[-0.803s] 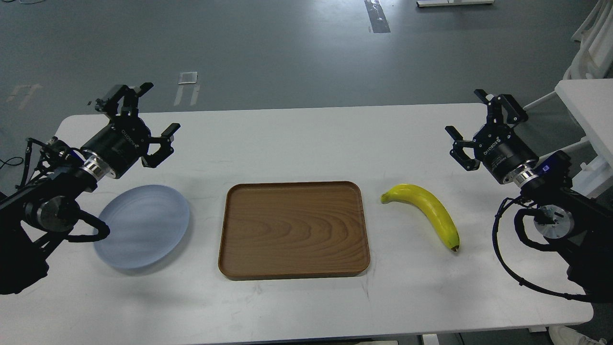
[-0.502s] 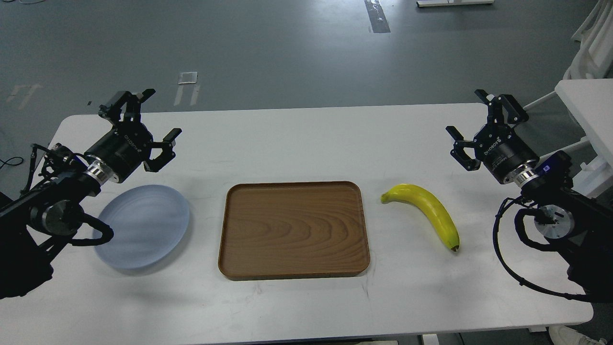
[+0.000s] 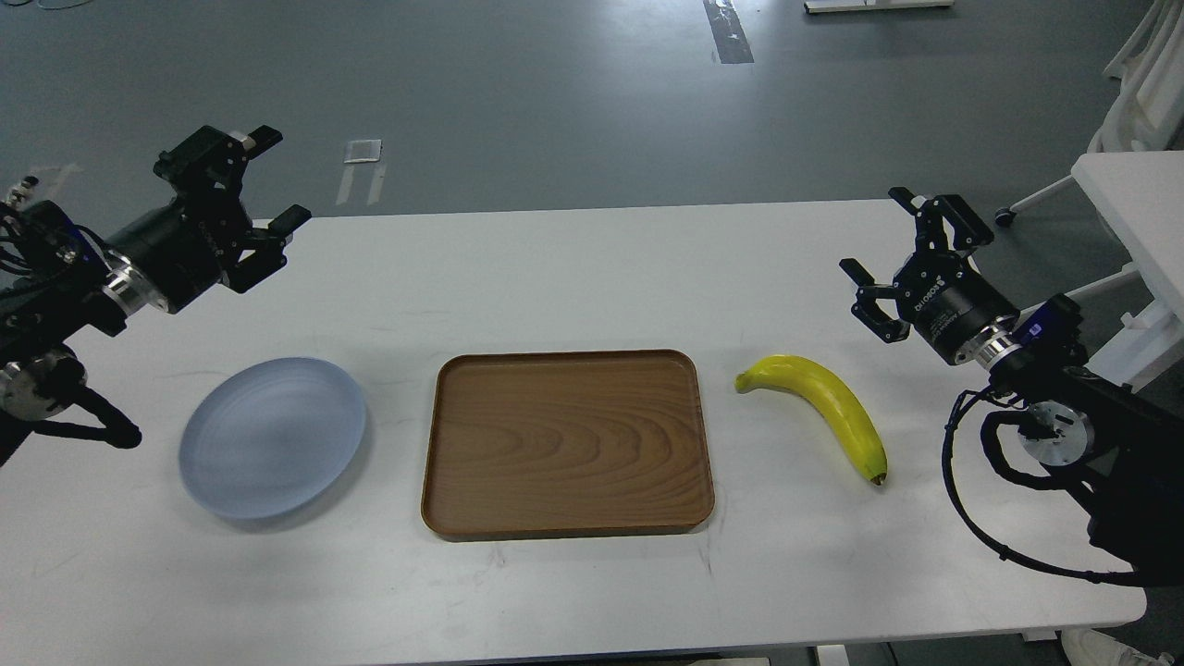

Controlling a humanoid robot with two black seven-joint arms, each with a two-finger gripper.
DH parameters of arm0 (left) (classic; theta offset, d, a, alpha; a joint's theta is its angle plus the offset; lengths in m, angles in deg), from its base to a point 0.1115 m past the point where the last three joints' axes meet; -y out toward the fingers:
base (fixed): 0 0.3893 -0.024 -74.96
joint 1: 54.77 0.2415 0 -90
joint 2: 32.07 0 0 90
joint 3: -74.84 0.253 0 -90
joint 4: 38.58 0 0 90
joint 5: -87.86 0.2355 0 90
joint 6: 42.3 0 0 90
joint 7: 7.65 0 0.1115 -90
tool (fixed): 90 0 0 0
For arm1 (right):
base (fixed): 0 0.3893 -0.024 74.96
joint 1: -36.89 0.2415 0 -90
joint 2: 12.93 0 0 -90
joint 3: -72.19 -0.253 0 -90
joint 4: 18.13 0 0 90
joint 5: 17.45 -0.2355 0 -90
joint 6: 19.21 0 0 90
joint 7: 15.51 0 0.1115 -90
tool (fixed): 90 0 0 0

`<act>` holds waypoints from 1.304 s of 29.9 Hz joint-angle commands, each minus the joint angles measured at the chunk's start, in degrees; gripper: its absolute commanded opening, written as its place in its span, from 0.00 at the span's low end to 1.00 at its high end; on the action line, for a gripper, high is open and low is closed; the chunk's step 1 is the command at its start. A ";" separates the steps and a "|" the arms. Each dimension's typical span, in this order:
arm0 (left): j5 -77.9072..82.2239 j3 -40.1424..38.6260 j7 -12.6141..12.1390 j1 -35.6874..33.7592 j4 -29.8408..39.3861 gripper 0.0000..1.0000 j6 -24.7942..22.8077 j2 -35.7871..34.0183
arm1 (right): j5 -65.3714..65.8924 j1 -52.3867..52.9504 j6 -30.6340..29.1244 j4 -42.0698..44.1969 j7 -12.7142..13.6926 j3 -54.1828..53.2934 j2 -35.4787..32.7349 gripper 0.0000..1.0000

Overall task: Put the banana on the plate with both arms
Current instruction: 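Move the left gripper down to the edge of the light blue plate, then grasp the rim of the light blue plate with the left gripper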

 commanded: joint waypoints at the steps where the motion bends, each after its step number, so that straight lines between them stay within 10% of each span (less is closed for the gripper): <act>1: 17.65 -0.10 0.89 -1.32 8.03 1.00 0.01 -5.53 | 0.35 1.38 0.00 0.25 0.00 0.92 0.66 1.00; 15: 72.80 5.41 0.89 -0.88 10.88 1.00 3.66 -10.39 | 0.44 2.70 0.00 0.25 0.00 2.33 1.62 1.00; 32: 67.81 18.88 0.89 0.25 -6.44 0.94 10.52 -7.40 | 0.44 2.61 0.00 0.16 0.00 2.33 1.62 1.00; 39: 67.46 19.50 0.89 1.74 -7.50 0.67 10.52 -7.40 | 0.44 2.61 0.00 0.16 0.00 2.33 1.71 1.00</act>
